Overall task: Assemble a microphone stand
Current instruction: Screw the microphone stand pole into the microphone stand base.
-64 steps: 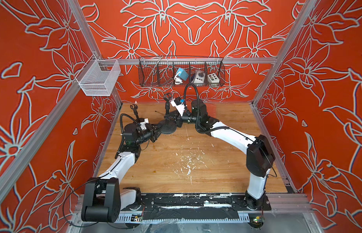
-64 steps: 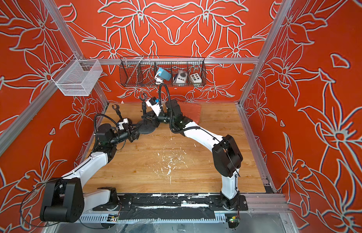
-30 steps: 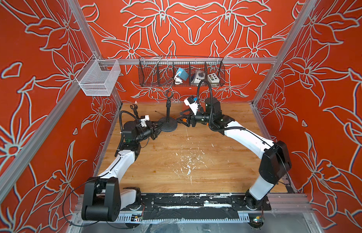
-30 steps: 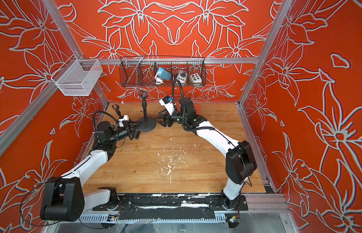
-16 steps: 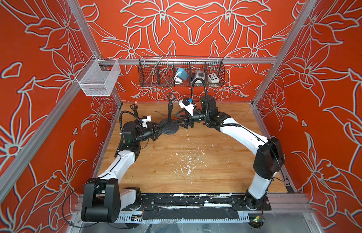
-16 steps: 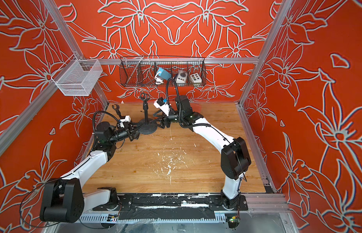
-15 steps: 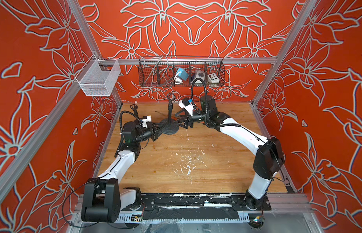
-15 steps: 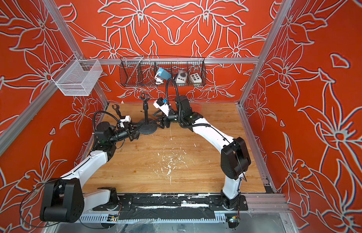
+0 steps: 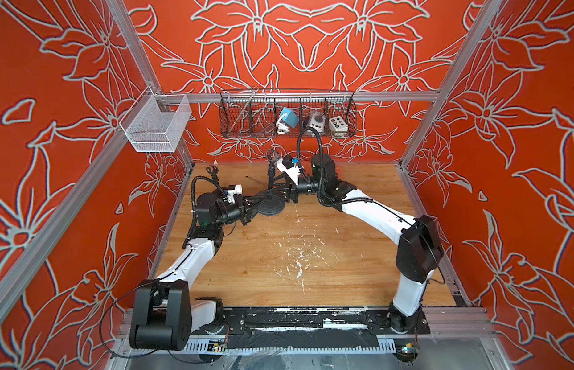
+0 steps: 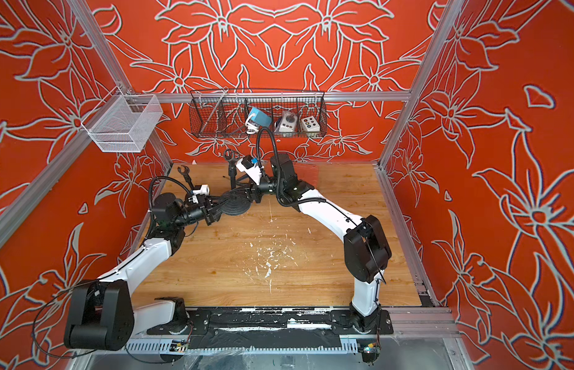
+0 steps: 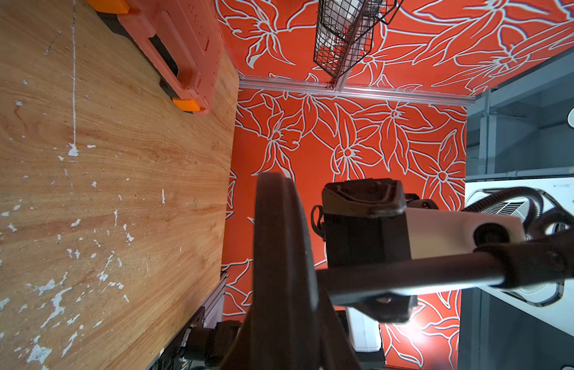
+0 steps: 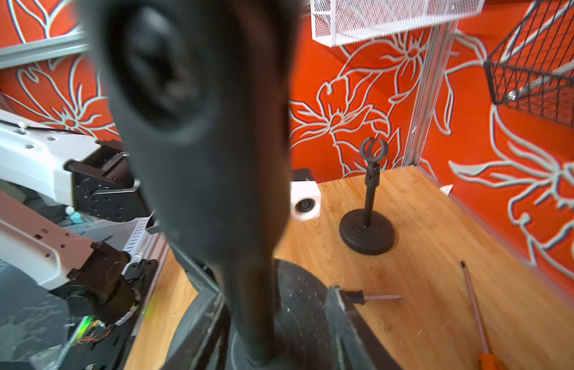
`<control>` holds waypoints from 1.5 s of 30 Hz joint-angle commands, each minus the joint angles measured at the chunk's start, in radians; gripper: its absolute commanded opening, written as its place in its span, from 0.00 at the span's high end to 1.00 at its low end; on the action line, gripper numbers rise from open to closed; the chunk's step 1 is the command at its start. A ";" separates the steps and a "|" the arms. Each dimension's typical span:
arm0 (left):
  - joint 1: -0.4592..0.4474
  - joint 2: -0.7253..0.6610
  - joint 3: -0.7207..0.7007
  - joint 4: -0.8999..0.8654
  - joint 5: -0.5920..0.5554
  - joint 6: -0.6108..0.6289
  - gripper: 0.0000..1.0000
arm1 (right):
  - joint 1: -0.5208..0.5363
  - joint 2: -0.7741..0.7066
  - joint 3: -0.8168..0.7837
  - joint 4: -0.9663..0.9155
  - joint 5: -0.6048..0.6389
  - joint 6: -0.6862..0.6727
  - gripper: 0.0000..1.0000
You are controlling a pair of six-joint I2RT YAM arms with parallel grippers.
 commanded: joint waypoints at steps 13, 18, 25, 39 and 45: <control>-0.004 -0.018 0.063 0.063 -0.028 0.006 1.00 | 0.258 -0.087 -0.117 -0.109 1.115 0.171 1.00; -0.002 -0.017 0.073 0.021 -0.059 0.006 1.00 | 0.299 -0.071 -0.093 -0.160 1.218 0.216 1.00; 0.023 0.006 0.062 0.008 -0.063 0.006 1.00 | 0.258 -0.121 -0.062 -0.211 0.756 0.074 0.29; 0.051 0.071 0.113 0.017 0.106 0.030 1.00 | -0.008 -0.140 -0.105 -0.153 0.098 -0.029 0.38; 0.052 0.112 0.136 0.014 0.176 0.041 1.00 | -0.013 -0.102 -0.090 -0.126 0.093 -0.162 0.38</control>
